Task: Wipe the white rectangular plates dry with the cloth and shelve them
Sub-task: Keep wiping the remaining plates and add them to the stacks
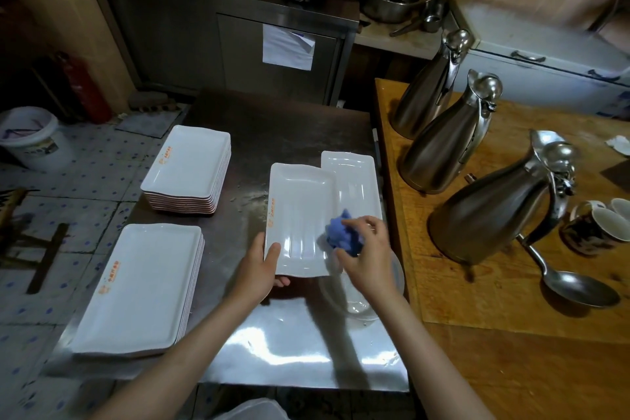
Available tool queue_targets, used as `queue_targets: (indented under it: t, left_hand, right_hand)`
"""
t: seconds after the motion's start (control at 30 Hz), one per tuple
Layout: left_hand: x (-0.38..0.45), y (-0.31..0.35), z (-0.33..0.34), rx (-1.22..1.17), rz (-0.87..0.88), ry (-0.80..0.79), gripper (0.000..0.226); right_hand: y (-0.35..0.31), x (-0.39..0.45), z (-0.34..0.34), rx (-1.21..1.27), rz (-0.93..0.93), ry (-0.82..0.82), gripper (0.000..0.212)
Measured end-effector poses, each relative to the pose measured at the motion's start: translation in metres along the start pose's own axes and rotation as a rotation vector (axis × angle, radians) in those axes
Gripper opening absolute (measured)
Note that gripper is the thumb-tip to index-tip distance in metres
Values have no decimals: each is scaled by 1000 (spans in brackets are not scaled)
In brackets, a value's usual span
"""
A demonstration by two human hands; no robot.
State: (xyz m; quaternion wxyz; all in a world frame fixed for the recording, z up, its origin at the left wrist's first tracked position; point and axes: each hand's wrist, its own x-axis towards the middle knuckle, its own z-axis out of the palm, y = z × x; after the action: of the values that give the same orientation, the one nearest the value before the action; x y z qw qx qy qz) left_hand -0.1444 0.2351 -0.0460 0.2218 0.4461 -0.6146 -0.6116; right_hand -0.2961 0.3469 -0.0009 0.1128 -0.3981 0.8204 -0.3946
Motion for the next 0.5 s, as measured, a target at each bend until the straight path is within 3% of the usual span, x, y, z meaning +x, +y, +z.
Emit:
queue_targets:
  t: [0.17, 0.27, 0.37, 0.5]
  left_hand:
    - [-1, 4, 6, -54, -13, 55, 13]
    - [-3, 5, 4, -60, -19, 64, 13]
    - [-5, 6, 4, -46, -29, 48, 15]
    - [-9, 10, 5, -49, -30, 3, 19]
  right_hand:
    - [-1, -27, 18, -199, -208, -244, 32]
    - [1, -34, 21, -198, -313, -215, 43]
    - [0, -33, 17, -121, -300, -145, 48]
    - [7, -23, 15, -166, -373, -32, 27]
